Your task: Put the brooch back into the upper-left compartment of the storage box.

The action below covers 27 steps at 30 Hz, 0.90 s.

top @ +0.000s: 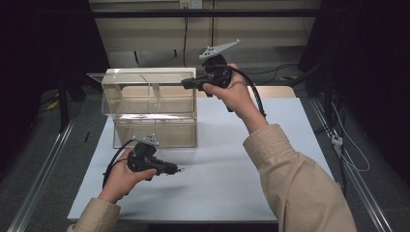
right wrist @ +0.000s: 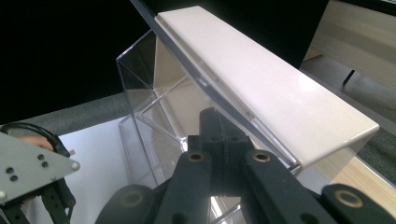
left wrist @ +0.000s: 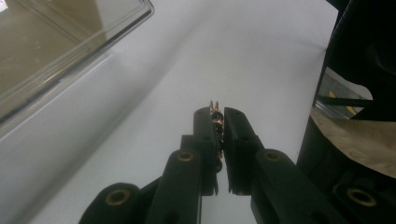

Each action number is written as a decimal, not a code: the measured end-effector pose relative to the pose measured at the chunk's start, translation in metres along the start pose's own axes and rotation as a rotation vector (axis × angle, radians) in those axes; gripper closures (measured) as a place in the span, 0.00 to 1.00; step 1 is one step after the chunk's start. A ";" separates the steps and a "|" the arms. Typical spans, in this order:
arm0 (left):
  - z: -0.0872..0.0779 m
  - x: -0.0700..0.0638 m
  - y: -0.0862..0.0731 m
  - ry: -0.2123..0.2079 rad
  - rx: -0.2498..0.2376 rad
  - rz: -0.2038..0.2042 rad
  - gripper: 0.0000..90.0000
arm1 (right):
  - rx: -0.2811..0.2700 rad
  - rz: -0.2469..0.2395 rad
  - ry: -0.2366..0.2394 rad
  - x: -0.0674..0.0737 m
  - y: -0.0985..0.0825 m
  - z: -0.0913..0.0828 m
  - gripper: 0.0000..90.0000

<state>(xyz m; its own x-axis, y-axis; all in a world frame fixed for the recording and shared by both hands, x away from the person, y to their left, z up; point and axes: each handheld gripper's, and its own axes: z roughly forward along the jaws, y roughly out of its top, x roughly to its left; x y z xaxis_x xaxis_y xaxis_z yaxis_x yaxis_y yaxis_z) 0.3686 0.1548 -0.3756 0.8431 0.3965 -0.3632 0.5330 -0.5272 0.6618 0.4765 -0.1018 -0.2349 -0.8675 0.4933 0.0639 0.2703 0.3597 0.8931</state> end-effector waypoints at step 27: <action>-0.045 -0.002 0.040 0.011 0.005 0.026 0.94 | -0.001 0.001 0.001 0.000 0.000 -0.001 1.00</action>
<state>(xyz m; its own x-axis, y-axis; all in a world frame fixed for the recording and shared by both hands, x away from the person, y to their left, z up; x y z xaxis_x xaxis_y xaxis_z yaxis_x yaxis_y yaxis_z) 0.3853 0.1668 -0.3185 0.8560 0.3907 -0.3387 0.5112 -0.5412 0.6677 0.4762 -0.1025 -0.2346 -0.8675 0.4931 0.0656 0.2713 0.3584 0.8933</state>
